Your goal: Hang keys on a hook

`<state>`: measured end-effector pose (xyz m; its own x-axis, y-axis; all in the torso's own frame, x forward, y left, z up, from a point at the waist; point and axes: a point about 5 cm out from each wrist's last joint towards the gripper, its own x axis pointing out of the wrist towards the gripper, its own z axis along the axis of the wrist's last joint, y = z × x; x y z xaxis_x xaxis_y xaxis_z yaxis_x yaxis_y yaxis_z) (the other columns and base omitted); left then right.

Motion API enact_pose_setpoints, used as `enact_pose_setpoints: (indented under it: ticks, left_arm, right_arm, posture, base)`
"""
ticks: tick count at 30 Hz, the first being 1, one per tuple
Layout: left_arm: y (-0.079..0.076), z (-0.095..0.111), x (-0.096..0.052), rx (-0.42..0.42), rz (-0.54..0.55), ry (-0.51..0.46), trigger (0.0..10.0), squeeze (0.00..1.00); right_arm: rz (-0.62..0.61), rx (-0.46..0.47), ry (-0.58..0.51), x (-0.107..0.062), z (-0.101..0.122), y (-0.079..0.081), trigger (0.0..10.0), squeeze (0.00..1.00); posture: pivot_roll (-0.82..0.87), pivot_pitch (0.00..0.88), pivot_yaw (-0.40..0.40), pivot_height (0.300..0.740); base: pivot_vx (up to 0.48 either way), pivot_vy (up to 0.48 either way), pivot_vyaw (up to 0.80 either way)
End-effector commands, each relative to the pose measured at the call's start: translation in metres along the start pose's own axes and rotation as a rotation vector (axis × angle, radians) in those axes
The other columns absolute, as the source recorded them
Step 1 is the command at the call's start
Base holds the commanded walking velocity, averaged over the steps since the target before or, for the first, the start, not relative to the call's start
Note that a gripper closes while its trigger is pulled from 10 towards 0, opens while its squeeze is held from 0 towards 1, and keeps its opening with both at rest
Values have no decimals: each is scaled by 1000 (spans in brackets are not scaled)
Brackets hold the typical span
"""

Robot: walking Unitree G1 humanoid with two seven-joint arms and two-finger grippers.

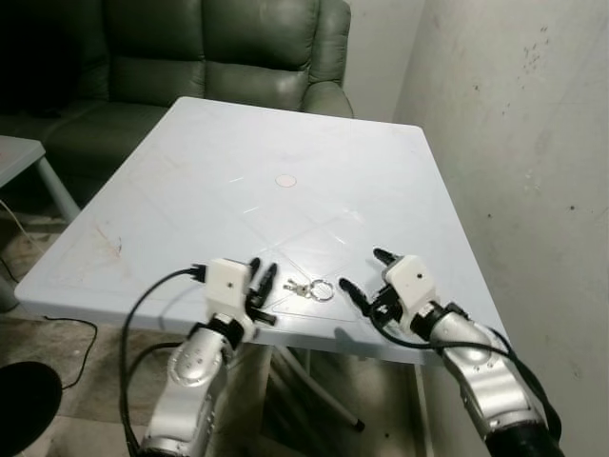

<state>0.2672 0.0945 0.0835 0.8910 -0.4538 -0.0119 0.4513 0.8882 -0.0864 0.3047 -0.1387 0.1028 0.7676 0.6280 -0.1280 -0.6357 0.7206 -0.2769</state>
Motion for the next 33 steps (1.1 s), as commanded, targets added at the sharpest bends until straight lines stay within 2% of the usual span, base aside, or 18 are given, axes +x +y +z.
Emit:
enact_pose_setpoints:
  ticks: [1,16,22,33]
  left_arm:
    - [-2,5,-2,6,-23,-18,10000,0]
    - [-7,6,-24,-5,1,-22,10000,0]
    - [-9,5,-28,-3,8,-15,10000,0]
    - [-11,6,-32,-8,40,-12,10000,0]
  right_arm:
    - [44,11,-3,3,3,-1,10000,0]
    - [197,-1,-4,25,9,4,10000,0]
    - [226,3,-9,28,10,5,10000,0]
    - [357,-6,14,33,8,14,10000,0]
  posture:
    - [-30,33,-85,740]
    - [32,67,-119,740]
    - [45,74,-126,740]
    - [67,85,-150,740]
  base:
    - [0,0,0]
    - [0,0,0]
    - [0,0,0]
    - [0,0,0]
